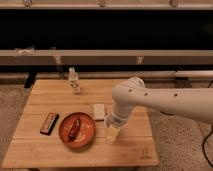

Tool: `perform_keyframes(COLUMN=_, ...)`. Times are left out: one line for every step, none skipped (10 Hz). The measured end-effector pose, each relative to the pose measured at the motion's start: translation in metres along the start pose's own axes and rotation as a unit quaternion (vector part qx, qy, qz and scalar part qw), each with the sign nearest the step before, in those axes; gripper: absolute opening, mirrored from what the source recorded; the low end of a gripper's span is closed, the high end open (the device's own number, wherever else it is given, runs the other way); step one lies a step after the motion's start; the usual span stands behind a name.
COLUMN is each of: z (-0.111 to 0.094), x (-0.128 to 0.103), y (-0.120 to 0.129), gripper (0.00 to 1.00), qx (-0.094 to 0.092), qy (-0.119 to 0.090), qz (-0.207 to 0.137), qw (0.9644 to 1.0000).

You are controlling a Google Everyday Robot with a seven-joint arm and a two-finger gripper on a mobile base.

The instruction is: Pick up the ceramic cup

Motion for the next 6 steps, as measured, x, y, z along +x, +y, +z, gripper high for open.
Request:
perform_keyframes(z=0.006, x=-0.001, y=0.002, gripper=0.8, qx=-0.005, qy=0.003, qz=-0.002, qw=1.0)
perform_keyframes(z=0.015, x=-0.002, y=0.003, gripper=0.8, qx=-0.012, qy=0.007, qz=-0.004, qw=0.9999)
perform_keyframes(z=0.029, x=-0.001, y=0.001, gripper=0.76, qx=-0.019, qy=0.012, qz=-0.002, qw=0.9997)
perform_keyframes(z=0.035, x=0.0, y=0.001, gripper=0.7, qx=-0.022, qy=0.016, qz=-0.001, qw=0.9996)
perform_keyframes(z=0.039, x=0.0, y=0.001, gripper=0.58, qx=-0.023, qy=0.02, qz=0.0, qw=0.9995)
perform_keyframes(z=0.041, x=0.002, y=0.002, gripper=0.47, qx=-0.024, qy=0.024, qz=0.002, qw=0.9994)
